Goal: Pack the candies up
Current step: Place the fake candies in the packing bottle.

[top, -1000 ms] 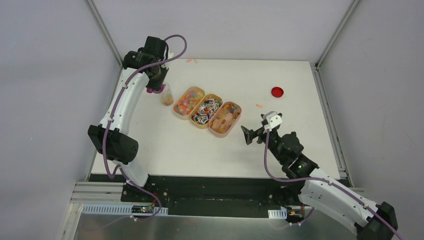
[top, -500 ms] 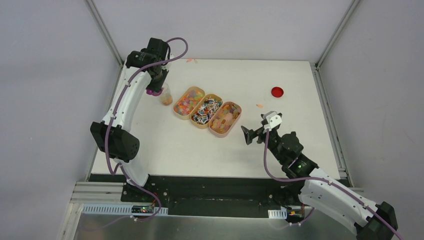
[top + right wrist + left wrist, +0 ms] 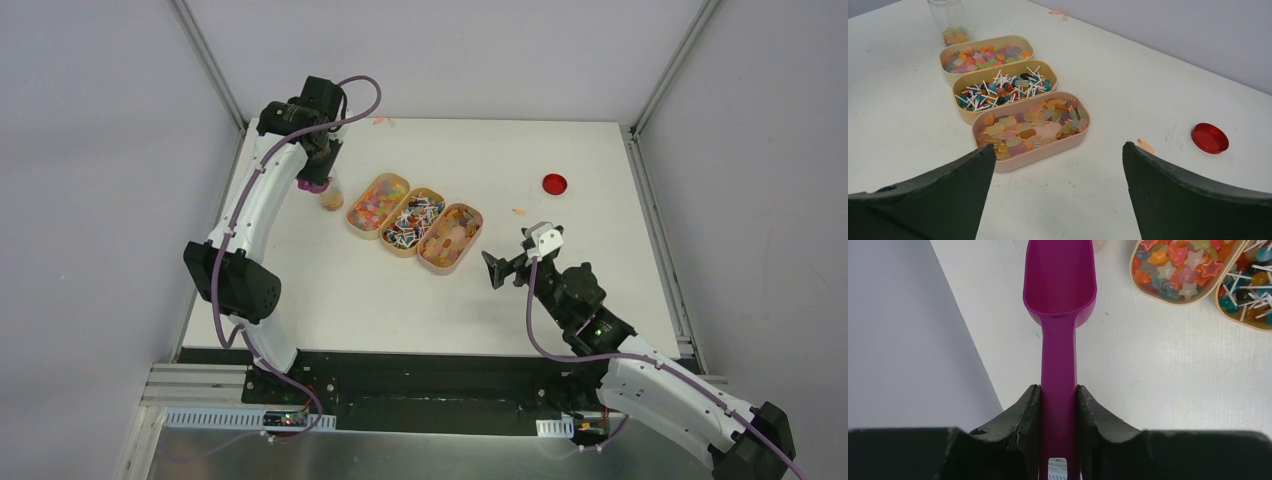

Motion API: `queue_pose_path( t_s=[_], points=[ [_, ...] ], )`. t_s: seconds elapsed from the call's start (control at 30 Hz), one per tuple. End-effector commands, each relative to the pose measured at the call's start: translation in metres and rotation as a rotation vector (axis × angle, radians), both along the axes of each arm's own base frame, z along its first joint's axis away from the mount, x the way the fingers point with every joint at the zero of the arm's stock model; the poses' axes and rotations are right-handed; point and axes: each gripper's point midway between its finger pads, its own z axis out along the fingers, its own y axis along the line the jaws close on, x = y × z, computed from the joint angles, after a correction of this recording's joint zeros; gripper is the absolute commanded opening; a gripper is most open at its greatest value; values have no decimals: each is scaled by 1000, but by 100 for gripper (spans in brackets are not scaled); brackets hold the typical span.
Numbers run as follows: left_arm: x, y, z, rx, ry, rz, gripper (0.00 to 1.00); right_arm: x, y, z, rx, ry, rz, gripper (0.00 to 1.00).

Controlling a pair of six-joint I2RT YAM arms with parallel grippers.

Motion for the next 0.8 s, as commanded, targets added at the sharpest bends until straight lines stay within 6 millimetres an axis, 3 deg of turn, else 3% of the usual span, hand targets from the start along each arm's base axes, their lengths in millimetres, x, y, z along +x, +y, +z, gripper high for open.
queue_pose_path(
  t_s=[0.0,0.17,0.43,0.63,0.77],
  points=[
    [-1,-12,21,-49,-62,-3,0,2,2,16,41,-47,6,100],
    [-10,-7,-2,-18,7,17,0,2,2,17,41,-49,4,99],
    [-2,-8,47,-65,-154,23,0,1,1,21,51,-53,7,100],
    [-4,-5,55,-65,-187,31,0,0,0,22,57,-52,5,100],
    [-3,-12,73,-100,-290,-34,0,-2,1,26,70,-47,12,100]
  ],
)
